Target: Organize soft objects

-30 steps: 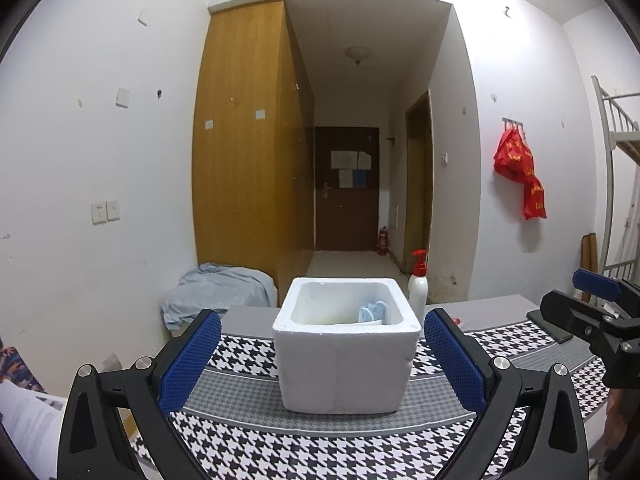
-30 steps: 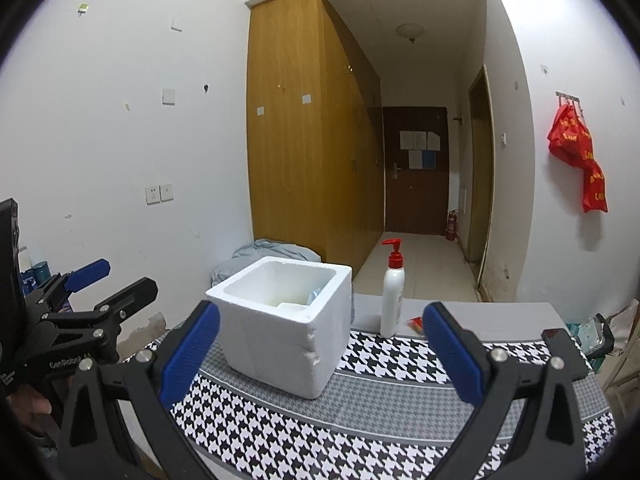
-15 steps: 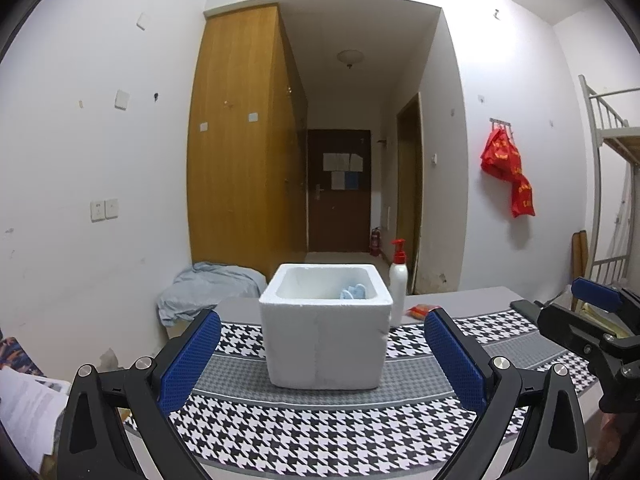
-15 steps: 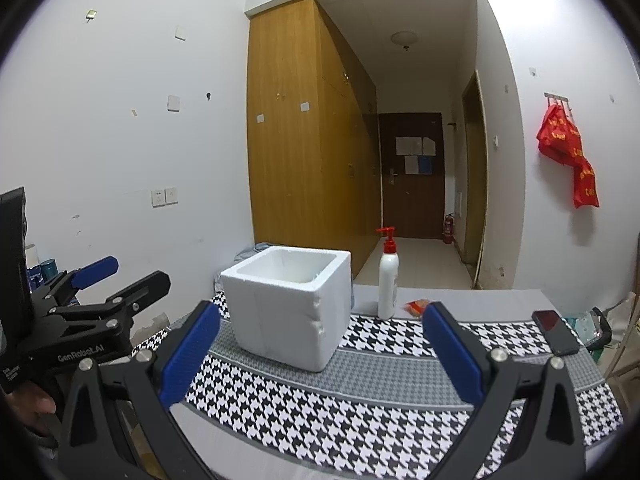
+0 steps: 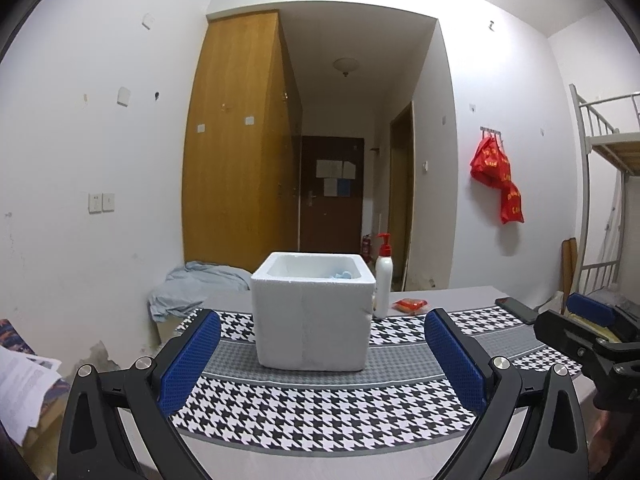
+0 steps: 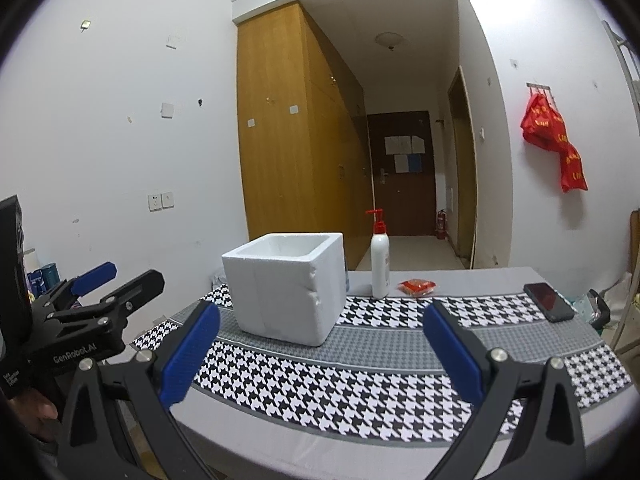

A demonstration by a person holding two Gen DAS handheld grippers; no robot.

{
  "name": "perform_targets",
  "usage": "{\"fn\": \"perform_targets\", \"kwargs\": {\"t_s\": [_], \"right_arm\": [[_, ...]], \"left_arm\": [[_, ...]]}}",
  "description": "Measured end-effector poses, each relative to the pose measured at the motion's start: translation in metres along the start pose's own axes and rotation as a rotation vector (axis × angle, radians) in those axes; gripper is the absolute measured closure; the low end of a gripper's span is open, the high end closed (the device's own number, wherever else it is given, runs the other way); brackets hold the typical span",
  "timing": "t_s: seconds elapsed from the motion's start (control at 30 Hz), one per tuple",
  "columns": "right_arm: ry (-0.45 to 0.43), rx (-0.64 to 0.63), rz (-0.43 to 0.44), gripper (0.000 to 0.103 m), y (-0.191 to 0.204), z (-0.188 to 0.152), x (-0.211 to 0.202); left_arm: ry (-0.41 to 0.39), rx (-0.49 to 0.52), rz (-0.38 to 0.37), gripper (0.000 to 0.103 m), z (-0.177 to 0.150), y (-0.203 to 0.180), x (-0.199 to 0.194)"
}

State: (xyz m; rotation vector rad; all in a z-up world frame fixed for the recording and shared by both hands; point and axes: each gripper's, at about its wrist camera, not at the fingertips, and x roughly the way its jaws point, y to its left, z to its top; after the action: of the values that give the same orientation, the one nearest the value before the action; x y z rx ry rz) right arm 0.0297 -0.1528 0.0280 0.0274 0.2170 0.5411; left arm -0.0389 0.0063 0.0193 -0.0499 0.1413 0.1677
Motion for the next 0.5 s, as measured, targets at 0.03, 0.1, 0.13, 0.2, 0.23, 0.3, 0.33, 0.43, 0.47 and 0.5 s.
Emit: {"fn": "perform_targets", "kwargs": {"t_s": [0.03,0.1,0.13,0.2,0.23,0.3,0.33,0.43,0.47,0.5], "right_arm": [[0.0,0.003,0.0,0.0,0.001,-0.002,-0.001],[-0.003,0.003,-0.003,0.0,0.003,-0.006,-0.004],[-0.004,-0.004,-0.006,0.0,0.005,-0.008,-0.005],[-0.008,-0.012,-0.016,0.0,0.007,-0.009,-0.007],[-0.013,-0.014,-0.024,0.0,0.008,-0.011,-0.009],[-0.02,-0.015,-0.028,0.0,0.009,-0.012,-0.012],[-0.025,-0.012,-0.032,0.0,0.01,-0.014,-0.014],[-0.021,-0.008,-0.064,0.0,0.011,-0.019,-0.017],[-0.018,-0.011,-0.064,0.0,0.012,-0.021,-0.017],[-0.017,-0.012,-0.066,0.0,0.013,-0.022,-0.018]], "left_arm": [[-0.005,-0.008,-0.002,0.001,-0.001,0.001,-0.002],[-0.011,-0.014,0.005,0.001,-0.004,0.003,-0.006],[-0.014,-0.012,0.007,0.001,-0.005,0.002,-0.008],[-0.015,-0.006,0.014,0.001,-0.008,0.002,-0.011],[-0.015,-0.002,0.01,0.001,-0.009,0.002,-0.012],[-0.013,0.005,0.001,0.001,-0.012,0.002,-0.015],[-0.011,0.007,0.005,0.001,-0.014,0.003,-0.016],[-0.01,0.01,0.014,0.001,-0.02,0.004,-0.02],[-0.012,0.011,0.016,0.001,-0.021,0.004,-0.021],[-0.015,0.015,0.019,0.001,-0.023,0.003,-0.022]]}}
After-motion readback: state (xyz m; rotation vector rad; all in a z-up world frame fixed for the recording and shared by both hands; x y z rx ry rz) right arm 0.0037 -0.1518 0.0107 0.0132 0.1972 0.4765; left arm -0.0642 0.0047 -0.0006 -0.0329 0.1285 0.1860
